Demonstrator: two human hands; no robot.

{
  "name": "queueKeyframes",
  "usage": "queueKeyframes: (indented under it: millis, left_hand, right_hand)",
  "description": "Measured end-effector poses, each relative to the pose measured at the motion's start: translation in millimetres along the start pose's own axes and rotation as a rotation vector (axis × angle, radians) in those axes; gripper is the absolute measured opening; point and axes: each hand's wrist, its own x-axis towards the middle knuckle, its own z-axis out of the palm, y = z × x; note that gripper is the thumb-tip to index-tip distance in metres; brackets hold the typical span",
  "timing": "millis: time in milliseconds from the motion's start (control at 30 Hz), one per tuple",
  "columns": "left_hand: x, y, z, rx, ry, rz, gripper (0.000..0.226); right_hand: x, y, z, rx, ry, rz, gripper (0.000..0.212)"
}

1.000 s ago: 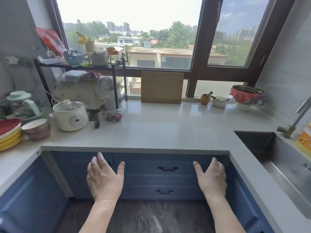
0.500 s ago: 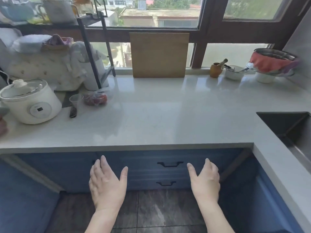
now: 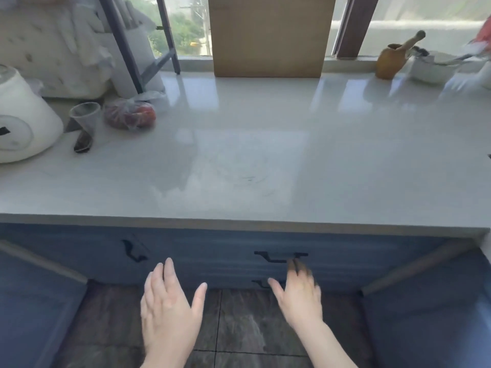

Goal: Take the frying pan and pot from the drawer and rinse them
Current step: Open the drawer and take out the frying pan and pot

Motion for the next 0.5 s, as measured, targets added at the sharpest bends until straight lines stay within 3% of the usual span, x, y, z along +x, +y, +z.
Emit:
queueKeyframes:
  millis: [133,500]
  left_hand:
    - [-2,-13,17,0.038,0.012,-0.005,0.089]
    - [5,-20,34,0.02,-0.072,-0.016,0.084]
  right_hand:
    - [25,5,21,-0.058,-0.108,-0.029,0.075]
    - [57,8,40,-0.19,-0.175,-0.063,0.069]
